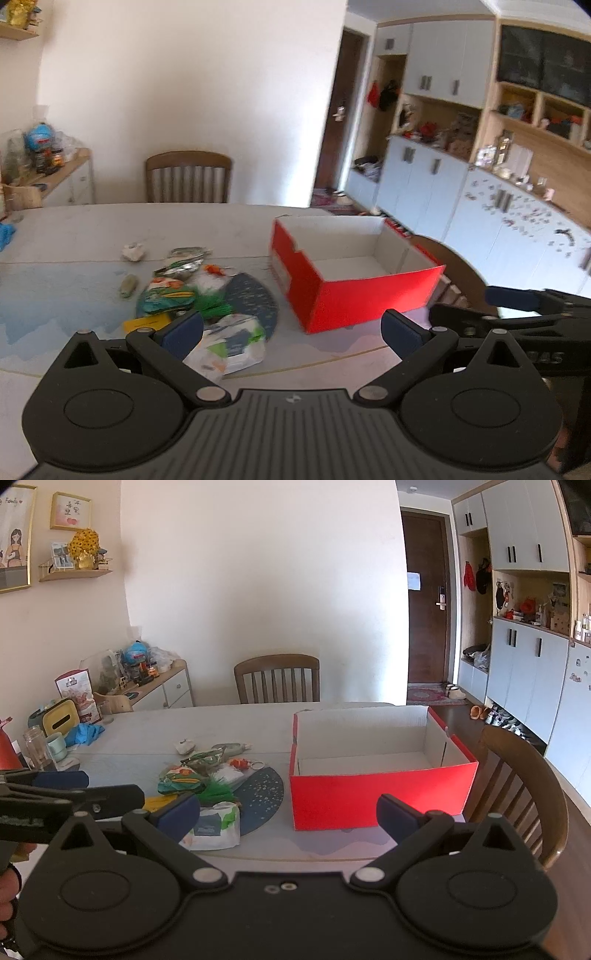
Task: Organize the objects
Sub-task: 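Move both tools toward the pile of items on the blue mat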
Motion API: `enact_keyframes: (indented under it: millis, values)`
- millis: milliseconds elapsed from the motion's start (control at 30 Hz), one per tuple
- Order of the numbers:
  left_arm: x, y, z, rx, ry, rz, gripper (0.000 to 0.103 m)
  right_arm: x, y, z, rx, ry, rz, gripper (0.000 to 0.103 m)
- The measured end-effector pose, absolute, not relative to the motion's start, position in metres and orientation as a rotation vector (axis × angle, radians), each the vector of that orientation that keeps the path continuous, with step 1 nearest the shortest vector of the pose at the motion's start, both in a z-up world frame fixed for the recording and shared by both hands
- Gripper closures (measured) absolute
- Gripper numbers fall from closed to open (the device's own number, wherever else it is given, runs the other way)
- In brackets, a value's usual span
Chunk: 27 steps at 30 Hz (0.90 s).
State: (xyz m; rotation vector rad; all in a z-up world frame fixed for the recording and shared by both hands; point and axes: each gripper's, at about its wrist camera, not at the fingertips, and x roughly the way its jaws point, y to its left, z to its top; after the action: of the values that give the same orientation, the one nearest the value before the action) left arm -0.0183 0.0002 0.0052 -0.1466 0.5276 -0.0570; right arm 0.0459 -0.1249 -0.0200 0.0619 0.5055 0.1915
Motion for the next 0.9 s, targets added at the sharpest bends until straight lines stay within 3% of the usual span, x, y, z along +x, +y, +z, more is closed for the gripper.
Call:
enact_keyframes:
  millis: [400, 900]
  values:
    - [-0.025, -0.004, 0.011, -0.113, 0.486, -0.053, 0.0, 0.048, -0.12, -0.016, 0.051, 0.486, 0.211, 0.002]
    - [-0.001, 0.049, -0.001, -0.133, 0.518, 0.019, 0.0, 0.092, -0.083, -0.026, 0.03, 0.545, 0.252, 0.002]
